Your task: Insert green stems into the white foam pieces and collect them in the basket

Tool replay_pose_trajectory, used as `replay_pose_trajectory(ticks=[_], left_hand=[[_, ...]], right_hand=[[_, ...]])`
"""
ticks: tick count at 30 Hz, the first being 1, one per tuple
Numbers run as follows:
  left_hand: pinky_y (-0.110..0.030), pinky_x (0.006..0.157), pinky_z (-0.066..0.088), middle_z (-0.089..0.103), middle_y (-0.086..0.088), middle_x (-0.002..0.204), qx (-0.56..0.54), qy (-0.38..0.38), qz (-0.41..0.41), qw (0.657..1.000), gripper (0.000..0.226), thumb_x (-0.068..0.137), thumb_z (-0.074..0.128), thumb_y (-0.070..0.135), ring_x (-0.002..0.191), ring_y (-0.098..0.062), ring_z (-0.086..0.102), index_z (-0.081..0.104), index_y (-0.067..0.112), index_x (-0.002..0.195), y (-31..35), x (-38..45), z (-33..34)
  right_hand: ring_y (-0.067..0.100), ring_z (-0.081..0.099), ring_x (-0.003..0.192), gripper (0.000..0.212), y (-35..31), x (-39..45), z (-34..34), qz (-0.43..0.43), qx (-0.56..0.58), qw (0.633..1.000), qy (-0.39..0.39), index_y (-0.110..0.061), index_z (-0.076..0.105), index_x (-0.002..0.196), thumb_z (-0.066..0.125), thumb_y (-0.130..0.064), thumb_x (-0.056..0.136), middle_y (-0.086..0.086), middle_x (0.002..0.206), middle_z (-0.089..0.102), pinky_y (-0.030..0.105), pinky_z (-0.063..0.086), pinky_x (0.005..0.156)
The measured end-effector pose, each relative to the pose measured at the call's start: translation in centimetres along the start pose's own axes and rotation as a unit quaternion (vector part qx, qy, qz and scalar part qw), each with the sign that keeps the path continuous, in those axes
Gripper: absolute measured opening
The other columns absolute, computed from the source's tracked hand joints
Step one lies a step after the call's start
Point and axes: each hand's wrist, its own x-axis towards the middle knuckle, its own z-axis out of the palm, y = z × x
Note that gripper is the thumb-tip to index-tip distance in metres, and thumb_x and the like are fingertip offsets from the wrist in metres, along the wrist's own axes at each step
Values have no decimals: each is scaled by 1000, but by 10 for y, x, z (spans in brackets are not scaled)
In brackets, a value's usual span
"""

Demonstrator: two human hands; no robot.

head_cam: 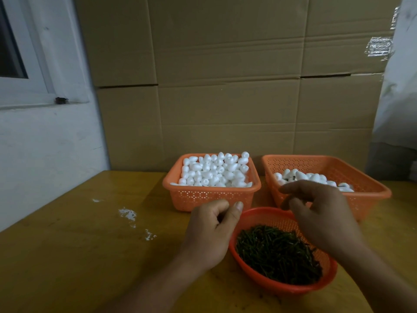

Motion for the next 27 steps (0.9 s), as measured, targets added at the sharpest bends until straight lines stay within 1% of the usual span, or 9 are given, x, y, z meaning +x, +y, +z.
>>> replay_pose_trajectory(ticks=[2, 6, 9, 12, 16, 19, 21, 24, 27], left_hand=[[-23, 50, 40, 48, 4, 55, 16, 20, -11, 1000, 37, 97, 62, 28, 52, -4, 45, 49, 18, 64, -2, 4, -4], [-26, 53, 49, 62, 5, 67, 47, 74, -45, 995, 20, 95, 65, 20, 59, -6, 57, 55, 24, 78, -11, 26, -19], [-36, 64, 53, 67, 5, 72, 111, 79, -75, 988, 20, 97, 58, 15, 64, -11, 63, 56, 27, 81, -22, 58, -36], [-37, 73, 54, 70, 0, 87, 196, 67, -113, 972, 26, 97, 45, 7, 78, -20, 68, 56, 28, 87, -35, 97, -52], [-25, 56, 39, 64, 3, 87, 313, -3, -137, 940, 25, 93, 47, 4, 68, -10, 56, 62, 23, 97, -55, 138, -61], [-31, 76, 52, 67, -3, 103, 354, -94, -140, 920, 19, 90, 59, 5, 85, -17, 62, 68, 20, 97, -66, 156, -59], [-33, 88, 52, 67, -1, 112, 406, -139, -126, 894, 18, 88, 68, 12, 99, -19, 63, 71, 20, 105, -71, 164, -54], [-28, 86, 45, 62, 0, 120, 464, -187, -121, 858, 27, 89, 71, 17, 106, -18, 59, 68, 21, 116, -77, 170, -48], [-32, 94, 43, 57, -3, 123, 516, -216, -117, 821, 26, 90, 70, 21, 116, -24, 54, 67, 21, 116, -84, 172, -43]], right_hand=[[6, 61, 49, 31, 5, -8, 5, -7, -21, 1000, -20, -34, 71, 105, 63, -9, 90, -10, 86, 73, 17, 41, 46], [4, 65, 62, 35, 10, -13, 8, -16, -48, 998, -36, -38, 71, 102, 63, -7, 88, -11, 86, 74, 33, 56, 62], [-3, 65, 70, 35, 11, -13, 7, -8, -49, 998, -36, -32, 75, 105, 62, -4, 88, -17, 81, 73, 27, 55, 60], [1, 66, 67, 35, 11, -13, 5, 1, -44, 999, -31, -32, 75, 103, 62, -3, 87, -15, 79, 73, 30, 55, 59], [12, 69, 73, 33, 8, -16, 5, 8, -49, 998, -41, -35, 74, 103, 62, -8, 87, -11, 85, 74, 43, 58, 73], [12, 68, 86, 33, 5, -17, 6, 11, -61, 997, -50, -34, 74, 108, 60, -12, 87, -7, 94, 72, 42, 56, 81], [12, 68, 87, 33, 5, -18, 4, 10, -66, 996, -51, -35, 73, 109, 60, -13, 87, -6, 95, 71, 42, 55, 82], [11, 67, 85, 33, 4, -19, 2, 8, -77, 995, -54, -36, 73, 108, 61, -15, 87, -7, 95, 69, 40, 55, 81], [10, 65, 81, 32, 4, -21, 4, 1, -89, 994, -62, -42, 70, 106, 63, -17, 86, -11, 96, 64, 37, 55, 79]])
